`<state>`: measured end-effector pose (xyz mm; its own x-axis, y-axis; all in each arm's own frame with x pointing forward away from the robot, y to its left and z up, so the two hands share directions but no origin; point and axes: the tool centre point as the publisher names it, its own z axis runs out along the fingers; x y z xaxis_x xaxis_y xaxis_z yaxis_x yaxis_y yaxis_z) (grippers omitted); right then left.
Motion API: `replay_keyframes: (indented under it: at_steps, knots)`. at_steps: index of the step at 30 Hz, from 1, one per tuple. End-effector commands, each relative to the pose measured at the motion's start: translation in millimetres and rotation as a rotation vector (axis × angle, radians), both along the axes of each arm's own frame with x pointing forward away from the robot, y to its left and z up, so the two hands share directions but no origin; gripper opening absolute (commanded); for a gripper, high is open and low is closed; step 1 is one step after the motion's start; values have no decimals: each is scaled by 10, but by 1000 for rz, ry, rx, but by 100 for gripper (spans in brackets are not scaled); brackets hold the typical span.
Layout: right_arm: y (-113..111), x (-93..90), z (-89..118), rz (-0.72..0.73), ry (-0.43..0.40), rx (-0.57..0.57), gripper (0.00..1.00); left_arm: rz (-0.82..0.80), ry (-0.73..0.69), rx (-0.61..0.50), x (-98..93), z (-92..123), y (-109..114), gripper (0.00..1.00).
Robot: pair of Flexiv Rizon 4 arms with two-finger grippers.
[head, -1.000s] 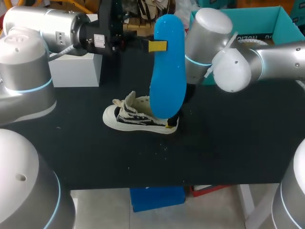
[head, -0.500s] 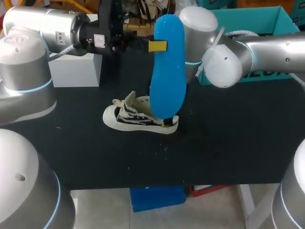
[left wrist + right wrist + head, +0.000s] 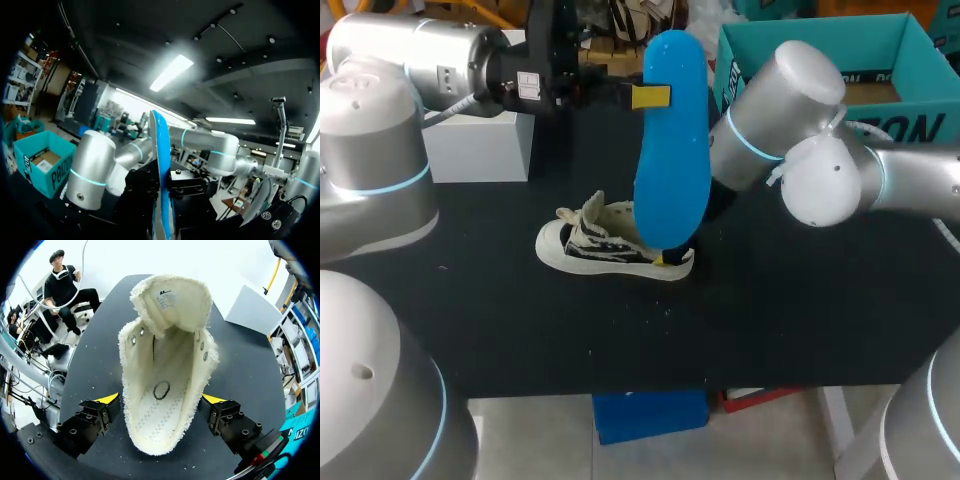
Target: Take the shoe out of the shoebox, open the shoe tongue, remove and reinsert the insole, then place the shoe into the shoebox
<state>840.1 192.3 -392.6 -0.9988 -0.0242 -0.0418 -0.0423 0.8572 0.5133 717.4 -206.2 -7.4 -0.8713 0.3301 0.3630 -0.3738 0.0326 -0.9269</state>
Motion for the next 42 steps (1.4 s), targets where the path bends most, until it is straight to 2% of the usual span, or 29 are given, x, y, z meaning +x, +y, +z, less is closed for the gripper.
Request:
replay_keyframes:
  at_steps: [1,11,16,21,28,42]
  knots:
    - [-65,-53,-44,3,-62,618,100,5,0,3,-8,0,-11,0]
    - [-75,-64,-66,24,-68,702,100,5,0,3,-8,0,-11,0]
    - [-89,-69,-81,23,-60,691,100,5,0,3,-8,0,-11,0]
    - [-115,-64,-71,25,-51,620,100,5,0,3,-8,0,-11,0]
    - [-168,-58,-55,8,-47,577,100,5,0,3,-8,0,-11,0]
    - [-191,-113,-172,-22,-36,600,100,5,0,3,-8,0,-11,0]
